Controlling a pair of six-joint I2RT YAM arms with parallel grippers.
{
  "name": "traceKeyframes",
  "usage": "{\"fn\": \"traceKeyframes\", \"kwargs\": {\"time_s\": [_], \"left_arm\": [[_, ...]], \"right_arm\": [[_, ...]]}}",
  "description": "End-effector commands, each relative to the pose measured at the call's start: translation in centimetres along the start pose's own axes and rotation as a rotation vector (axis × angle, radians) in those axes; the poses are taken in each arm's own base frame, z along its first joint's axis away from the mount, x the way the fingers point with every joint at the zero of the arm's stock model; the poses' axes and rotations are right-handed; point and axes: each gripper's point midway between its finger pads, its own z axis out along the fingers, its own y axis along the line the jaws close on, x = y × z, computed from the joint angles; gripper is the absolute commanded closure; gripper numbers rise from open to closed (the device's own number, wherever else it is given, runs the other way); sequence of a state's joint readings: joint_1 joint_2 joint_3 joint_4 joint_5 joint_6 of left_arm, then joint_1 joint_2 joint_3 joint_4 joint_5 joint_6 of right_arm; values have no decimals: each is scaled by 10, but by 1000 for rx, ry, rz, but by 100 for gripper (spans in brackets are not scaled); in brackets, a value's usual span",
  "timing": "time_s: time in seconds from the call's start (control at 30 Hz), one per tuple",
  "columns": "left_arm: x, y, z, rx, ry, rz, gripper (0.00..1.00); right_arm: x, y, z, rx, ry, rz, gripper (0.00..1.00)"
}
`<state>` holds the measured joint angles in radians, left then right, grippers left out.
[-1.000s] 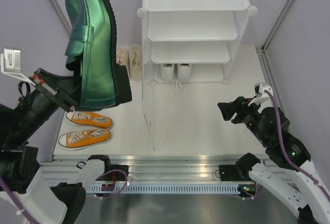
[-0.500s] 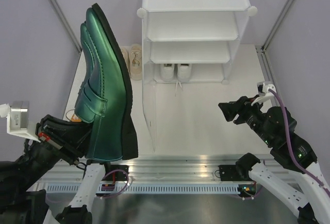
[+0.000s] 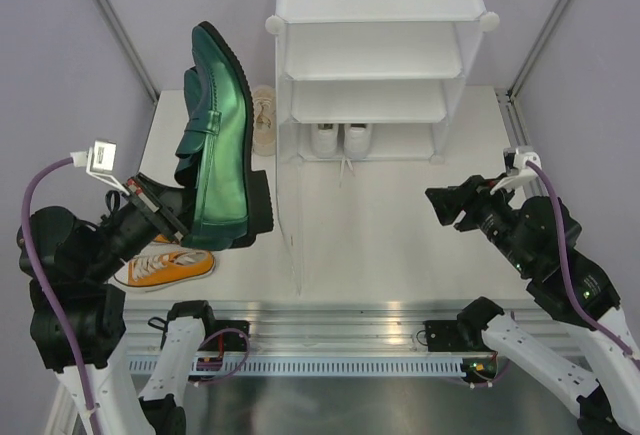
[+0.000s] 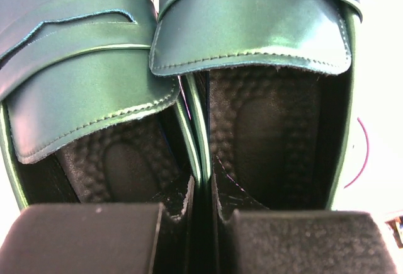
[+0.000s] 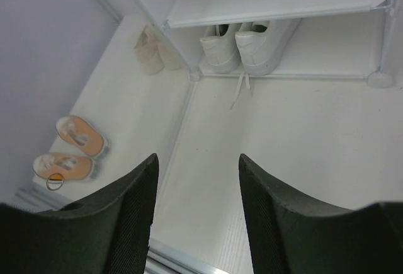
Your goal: Place and organize the shoes in the shoe cabinet
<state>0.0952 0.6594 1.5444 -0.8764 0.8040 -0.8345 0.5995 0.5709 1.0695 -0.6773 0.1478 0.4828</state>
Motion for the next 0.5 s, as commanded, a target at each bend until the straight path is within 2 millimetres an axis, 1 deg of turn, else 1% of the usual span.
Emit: {"fn": "traceKeyframes", "kwargs": {"time_s": [0.0, 0.03, 0.2, 0.37, 0.4, 0.47], "left_arm": [[-37, -49, -4, 171, -160, 151, 98], [-40, -46, -1, 164, -166, 148, 98], [-44, -36, 8, 173, -166, 131, 98], [-47, -28, 15, 176, -169, 109, 98], [-48, -24, 17, 173, -166, 103, 98], [-52, -18, 24, 165, -163, 96, 98]], "right_arm": [[-18, -1, 5, 41, -37, -25, 41], [-22, 0, 6, 40, -48, -27, 41], [-26, 0, 16, 55, -50, -36, 41], [-29, 5, 30, 50, -48, -34, 41], [-26, 5, 36, 58, -33, -40, 41], [-32, 8, 41, 56, -38, -51, 41]]}}
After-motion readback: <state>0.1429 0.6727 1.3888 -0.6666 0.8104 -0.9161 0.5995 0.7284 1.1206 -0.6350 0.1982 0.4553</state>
